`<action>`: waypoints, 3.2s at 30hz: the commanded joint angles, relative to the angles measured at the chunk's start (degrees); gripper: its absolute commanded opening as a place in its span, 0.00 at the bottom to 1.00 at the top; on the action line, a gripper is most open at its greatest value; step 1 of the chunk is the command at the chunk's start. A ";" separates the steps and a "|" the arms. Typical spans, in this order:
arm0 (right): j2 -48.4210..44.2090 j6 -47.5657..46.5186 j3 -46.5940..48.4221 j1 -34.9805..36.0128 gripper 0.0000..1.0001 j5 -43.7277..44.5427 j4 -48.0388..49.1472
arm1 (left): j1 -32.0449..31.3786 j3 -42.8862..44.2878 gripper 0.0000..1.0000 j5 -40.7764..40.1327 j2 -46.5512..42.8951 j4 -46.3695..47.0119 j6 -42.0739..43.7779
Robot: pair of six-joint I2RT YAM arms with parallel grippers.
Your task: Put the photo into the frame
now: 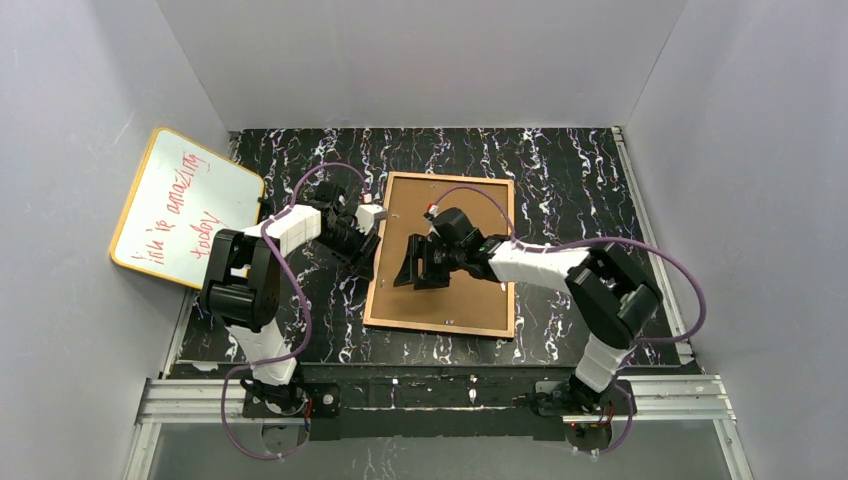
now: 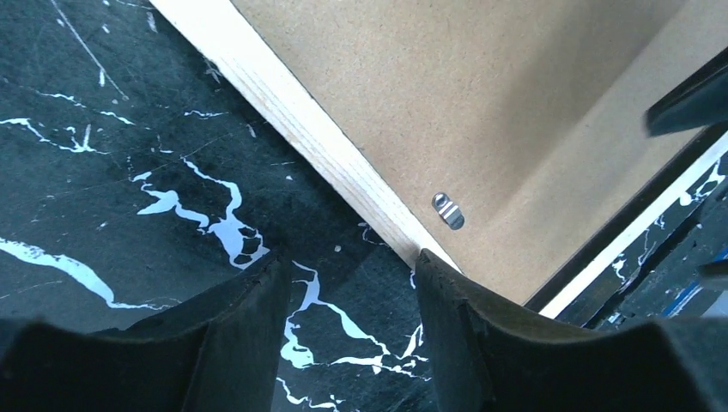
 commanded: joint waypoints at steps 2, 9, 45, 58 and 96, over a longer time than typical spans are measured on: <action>4.43 -0.12 4.82 3.05 0.63 1.44 5.27 | -0.27 -0.10 0.47 1.66 0.96 -1.46 -1.12; 8.10 0.44 5.42 3.85 0.53 2.83 7.63 | -0.24 -0.45 0.40 2.02 1.13 -1.31 -1.34; 18.19 3.64 11.95 4.37 0.28 2.97 10.54 | -0.22 -1.05 0.19 1.29 2.11 -1.25 -0.05; 20.03 5.56 13.58 4.33 0.17 3.11 11.38 | -0.28 -1.35 0.17 1.29 2.27 -1.25 0.54; 11.62 8.87 7.91 0.57 0.27 3.87 9.41 | -0.17 0.04 0.13 -0.92 0.86 -2.84 1.10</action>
